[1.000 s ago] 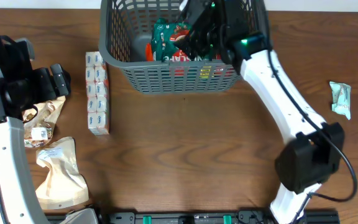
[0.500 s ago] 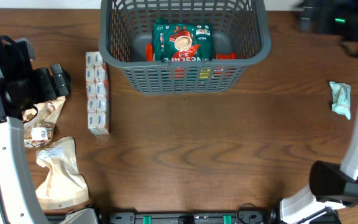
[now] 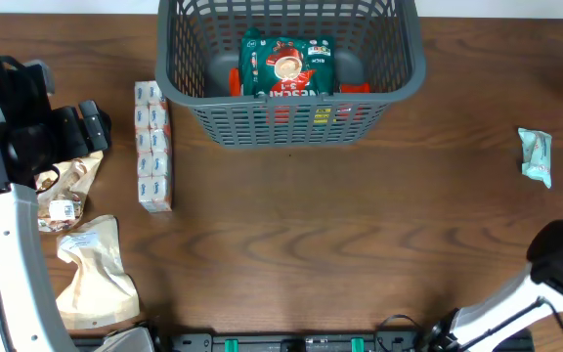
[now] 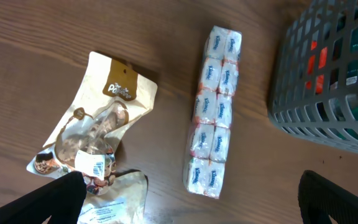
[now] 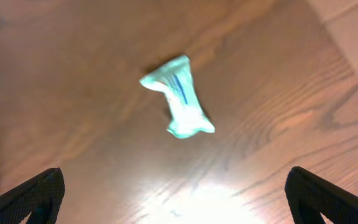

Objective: Pack container
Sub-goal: 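Move the right gripper to the small mint-green packet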

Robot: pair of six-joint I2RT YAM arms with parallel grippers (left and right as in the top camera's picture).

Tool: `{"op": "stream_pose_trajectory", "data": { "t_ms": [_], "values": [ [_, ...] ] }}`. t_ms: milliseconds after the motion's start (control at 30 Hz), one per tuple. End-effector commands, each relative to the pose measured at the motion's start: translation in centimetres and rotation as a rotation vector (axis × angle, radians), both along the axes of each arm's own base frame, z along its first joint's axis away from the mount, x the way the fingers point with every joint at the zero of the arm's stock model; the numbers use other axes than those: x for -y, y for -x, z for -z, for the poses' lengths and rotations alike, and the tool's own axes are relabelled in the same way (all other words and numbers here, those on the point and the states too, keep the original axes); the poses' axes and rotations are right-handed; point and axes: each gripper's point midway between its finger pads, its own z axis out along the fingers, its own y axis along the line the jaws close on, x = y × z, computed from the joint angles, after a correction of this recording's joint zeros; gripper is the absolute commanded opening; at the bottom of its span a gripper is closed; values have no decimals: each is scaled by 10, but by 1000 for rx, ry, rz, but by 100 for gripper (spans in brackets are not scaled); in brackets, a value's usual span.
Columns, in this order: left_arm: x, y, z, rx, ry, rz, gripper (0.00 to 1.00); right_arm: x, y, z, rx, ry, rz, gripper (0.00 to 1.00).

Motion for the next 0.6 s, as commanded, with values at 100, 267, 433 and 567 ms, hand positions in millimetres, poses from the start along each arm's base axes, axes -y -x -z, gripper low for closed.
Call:
{"op": "stream_pose_trajectory", "data": {
  "t_ms": [100,267,433,567],
  "values": [
    [0,1,-1,2,-5,4,99,18,-3,79,-188,-59,-62,99],
    [0,1,-1,2,-5,3,99,21,-8,135,-279,-130,-77,99],
    [0,1,-1,3,-5,3,99,22,-10,183,-347,-176,-117,95],
    [0,1,-1,3,-5,3,99,22,-11,211,-378,-200,-132,93]
  ]
}}
